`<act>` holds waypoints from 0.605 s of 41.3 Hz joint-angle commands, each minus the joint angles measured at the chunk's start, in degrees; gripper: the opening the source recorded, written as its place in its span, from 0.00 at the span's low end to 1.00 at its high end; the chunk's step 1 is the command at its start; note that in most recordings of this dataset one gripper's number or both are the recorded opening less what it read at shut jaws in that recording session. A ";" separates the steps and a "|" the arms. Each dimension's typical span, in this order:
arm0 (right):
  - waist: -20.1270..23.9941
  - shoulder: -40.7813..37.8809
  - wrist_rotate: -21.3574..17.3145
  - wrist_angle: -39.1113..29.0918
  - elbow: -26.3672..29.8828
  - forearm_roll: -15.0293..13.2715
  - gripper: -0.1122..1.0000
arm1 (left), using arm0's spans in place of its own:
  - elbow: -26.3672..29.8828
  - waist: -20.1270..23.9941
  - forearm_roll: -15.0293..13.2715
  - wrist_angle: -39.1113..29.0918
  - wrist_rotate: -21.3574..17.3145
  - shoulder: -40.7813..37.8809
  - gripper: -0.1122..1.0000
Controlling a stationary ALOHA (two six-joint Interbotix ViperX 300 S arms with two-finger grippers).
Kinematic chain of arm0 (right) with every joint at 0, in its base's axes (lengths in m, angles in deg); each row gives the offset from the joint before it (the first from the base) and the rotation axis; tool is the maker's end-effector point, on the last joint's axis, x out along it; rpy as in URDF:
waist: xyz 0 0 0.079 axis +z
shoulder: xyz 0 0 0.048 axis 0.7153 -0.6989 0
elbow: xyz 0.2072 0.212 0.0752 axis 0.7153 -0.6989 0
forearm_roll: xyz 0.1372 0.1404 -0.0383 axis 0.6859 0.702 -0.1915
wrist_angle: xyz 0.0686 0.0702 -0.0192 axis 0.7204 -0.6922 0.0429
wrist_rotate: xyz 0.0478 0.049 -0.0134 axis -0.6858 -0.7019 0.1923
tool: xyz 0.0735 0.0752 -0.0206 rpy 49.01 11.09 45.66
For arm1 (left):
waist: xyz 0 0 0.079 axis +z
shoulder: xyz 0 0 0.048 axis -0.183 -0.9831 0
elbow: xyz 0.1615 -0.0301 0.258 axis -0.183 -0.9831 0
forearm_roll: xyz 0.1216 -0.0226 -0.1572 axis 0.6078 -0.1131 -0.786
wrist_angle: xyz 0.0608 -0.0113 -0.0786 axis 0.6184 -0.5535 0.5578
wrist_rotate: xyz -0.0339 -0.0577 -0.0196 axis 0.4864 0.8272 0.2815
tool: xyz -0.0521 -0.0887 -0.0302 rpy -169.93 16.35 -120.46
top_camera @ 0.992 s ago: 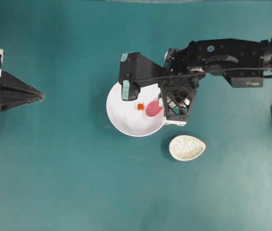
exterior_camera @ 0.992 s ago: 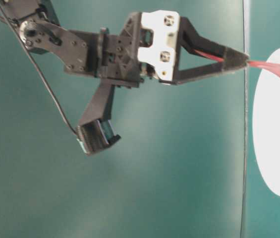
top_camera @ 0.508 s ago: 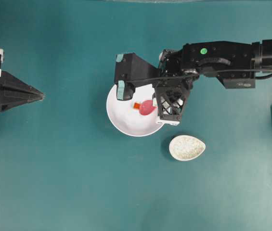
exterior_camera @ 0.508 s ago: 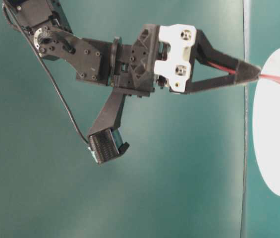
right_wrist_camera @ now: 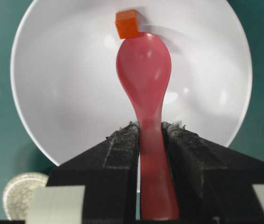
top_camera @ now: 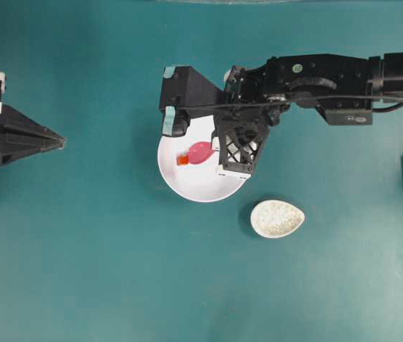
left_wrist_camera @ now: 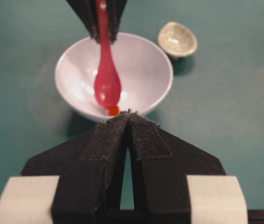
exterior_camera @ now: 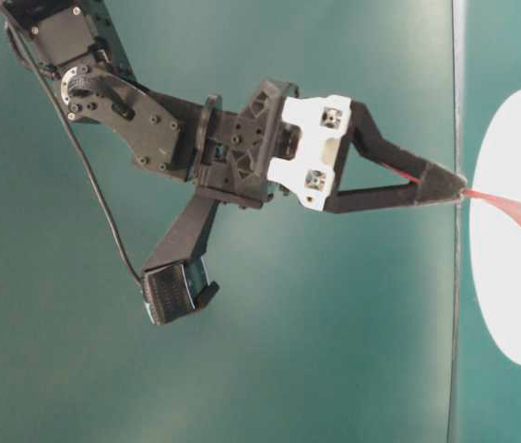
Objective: Grip the spoon and scoop the red block from the bowl with right arm.
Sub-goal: 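Push the spoon under the red cube along the bowl bottom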
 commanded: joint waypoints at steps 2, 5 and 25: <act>0.18 0.97 0.00 0.00 1.41 0.44 0.32 | 1.32 0.18 0.00 0.62 0.09 -0.18 0.10; 0.26 0.97 0.00 0.18 1.41 0.53 0.32 | 1.32 0.09 0.09 0.62 0.09 -0.18 0.10; 0.88 0.88 -0.09 7.73 1.49 3.60 0.32 | 1.32 0.09 0.09 0.62 0.09 -0.09 0.10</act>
